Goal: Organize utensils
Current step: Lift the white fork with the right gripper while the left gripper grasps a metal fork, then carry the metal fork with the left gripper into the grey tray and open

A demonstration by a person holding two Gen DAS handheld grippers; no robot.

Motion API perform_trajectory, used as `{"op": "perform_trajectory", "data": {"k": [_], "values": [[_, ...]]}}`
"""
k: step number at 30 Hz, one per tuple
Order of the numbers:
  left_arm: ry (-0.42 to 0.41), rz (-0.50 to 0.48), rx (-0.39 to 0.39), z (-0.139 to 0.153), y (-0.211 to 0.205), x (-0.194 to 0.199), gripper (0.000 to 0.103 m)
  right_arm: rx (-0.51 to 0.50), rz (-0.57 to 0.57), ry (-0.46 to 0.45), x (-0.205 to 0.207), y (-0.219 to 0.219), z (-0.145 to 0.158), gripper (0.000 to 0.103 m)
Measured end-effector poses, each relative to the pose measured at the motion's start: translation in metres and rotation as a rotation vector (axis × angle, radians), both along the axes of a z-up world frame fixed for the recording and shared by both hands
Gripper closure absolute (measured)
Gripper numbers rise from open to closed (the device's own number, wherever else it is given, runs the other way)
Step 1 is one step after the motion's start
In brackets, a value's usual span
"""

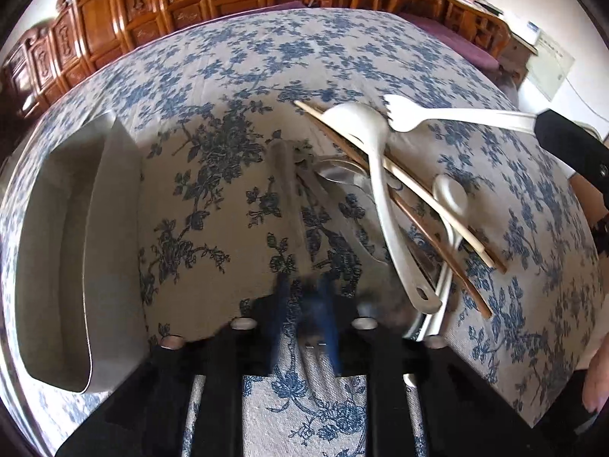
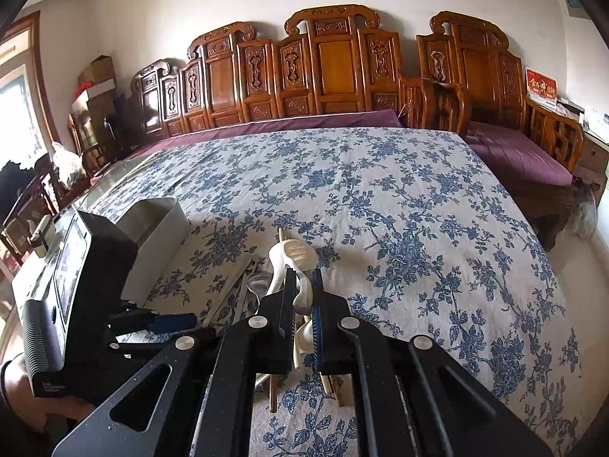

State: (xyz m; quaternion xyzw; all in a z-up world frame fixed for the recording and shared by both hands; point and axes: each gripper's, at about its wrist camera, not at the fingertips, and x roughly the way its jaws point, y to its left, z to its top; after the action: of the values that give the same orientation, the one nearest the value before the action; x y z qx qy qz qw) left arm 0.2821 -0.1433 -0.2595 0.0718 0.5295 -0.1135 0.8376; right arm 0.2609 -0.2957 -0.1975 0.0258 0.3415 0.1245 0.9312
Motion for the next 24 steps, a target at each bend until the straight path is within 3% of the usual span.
{"op": "perform_trajectory", "data": {"k": [13, 24], "values": [[-0.107, -0.025, 0.002, 0.044, 0.029, -0.017, 0.097, -0.02, 0.019, -0.018, -0.007, 0.016, 0.005, 0.094], [-0.132, -0.033, -0.027, 0.063, 0.04, -0.021, 0.097, -0.037, 0.026, -0.022, -0.008, 0.024, 0.005, 0.094]]}}
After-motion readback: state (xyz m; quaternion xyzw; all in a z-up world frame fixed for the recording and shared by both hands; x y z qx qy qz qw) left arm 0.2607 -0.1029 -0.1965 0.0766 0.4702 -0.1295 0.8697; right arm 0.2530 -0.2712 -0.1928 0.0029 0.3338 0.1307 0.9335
